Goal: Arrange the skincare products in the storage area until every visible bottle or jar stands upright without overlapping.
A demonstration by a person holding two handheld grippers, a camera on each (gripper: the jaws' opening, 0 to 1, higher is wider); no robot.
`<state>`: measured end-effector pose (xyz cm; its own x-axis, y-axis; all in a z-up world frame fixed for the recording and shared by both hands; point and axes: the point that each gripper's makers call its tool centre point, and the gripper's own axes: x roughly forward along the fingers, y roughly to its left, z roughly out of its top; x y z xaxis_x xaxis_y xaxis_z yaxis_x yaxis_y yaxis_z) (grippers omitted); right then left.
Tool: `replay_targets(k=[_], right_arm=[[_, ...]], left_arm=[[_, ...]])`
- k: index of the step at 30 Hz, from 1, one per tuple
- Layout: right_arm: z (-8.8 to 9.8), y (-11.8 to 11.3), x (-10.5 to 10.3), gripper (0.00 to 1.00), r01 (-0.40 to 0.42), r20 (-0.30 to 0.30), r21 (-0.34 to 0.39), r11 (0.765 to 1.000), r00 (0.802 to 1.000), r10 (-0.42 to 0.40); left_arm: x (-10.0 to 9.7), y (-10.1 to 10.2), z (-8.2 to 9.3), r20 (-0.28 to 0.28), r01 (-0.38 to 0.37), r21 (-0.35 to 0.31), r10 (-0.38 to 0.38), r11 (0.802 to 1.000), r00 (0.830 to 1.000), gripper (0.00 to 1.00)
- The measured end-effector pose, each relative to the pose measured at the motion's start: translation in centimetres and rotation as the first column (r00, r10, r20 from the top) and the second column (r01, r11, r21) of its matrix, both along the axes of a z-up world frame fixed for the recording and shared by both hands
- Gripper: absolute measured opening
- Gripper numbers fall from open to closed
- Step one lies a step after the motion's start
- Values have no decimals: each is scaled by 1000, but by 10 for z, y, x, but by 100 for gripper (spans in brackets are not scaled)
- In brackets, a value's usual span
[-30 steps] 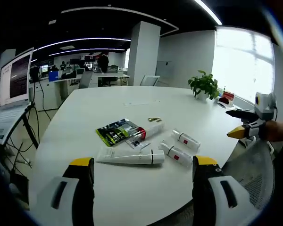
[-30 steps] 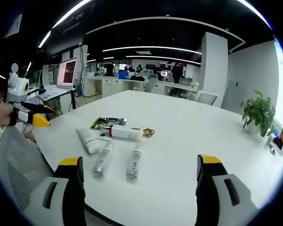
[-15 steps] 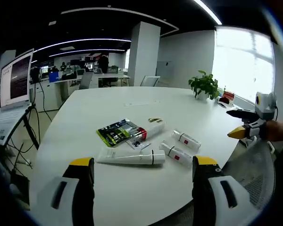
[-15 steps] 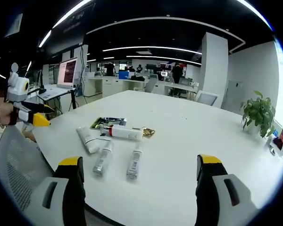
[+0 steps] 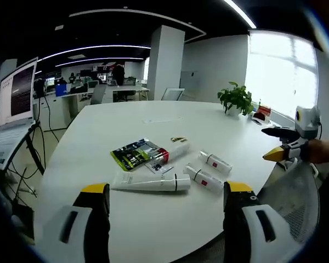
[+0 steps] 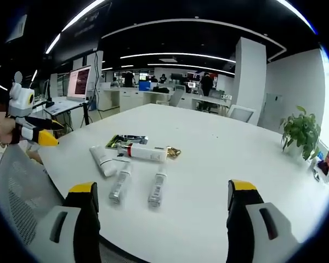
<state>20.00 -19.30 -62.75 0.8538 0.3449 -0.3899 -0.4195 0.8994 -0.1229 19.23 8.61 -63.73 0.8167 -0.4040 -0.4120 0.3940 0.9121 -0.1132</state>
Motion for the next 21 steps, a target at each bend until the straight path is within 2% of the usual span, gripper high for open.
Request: replay_targets(k=[21], right_arm=[[-4,-2,1,98,11,-12,-9,1000,1000,-11]], left_arm=[[-2,-6,-3,-13,32,3,-32,999,999,77]])
